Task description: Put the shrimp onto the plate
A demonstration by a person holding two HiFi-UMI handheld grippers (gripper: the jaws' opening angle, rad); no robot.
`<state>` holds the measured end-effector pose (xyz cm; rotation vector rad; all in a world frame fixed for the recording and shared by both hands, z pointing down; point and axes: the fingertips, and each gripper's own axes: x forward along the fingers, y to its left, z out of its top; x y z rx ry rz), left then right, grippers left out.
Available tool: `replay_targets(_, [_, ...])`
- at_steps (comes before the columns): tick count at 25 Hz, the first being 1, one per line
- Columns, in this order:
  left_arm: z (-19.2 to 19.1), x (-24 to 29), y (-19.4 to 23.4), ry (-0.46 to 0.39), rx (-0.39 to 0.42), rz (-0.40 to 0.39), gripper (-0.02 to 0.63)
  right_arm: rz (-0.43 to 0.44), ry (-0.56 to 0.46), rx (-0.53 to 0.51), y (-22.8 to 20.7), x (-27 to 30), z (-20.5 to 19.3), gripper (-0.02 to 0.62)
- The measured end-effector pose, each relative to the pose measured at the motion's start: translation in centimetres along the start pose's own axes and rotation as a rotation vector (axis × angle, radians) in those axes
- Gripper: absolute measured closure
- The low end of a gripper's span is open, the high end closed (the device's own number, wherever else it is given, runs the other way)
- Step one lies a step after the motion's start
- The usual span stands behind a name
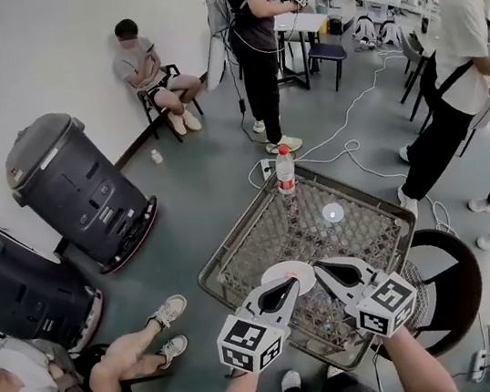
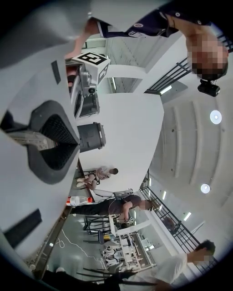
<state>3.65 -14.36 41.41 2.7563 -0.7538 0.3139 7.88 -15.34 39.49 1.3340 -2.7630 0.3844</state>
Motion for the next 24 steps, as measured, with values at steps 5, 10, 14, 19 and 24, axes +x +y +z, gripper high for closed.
replay_targets(5, [0.5,-0.4,-0.2,-0.008,0.012,-0.005,0.597,0.002,-0.008,-0.015,0.6,-0.3,0.5,0.591])
replay_targets(10, [0.6,-1.0,-0.2,-0.013,0.006,0.003,0.597,0.008,-0.019,-0.019,1.3,-0.5,1.2,0.591])
replay_targets(14, [0.9,-1.1,-0.6,-0.017,0.007,0.000,0.597,0.011,-0.029,-0.026,1.7,-0.8,1.7,0.591])
replay_targets(19, [1.0,-0.9,-1.3,-0.022,0.016,-0.009,0.597,0.000,-0.040,-0.031,1.7,-1.5,1.9,0.591])
replay_targets(24, [0.9,-0.8,-2.1,-0.022,0.018,-0.011,0.597,0.001,-0.049,-0.036,1.9,-2.3,2.1,0.591])
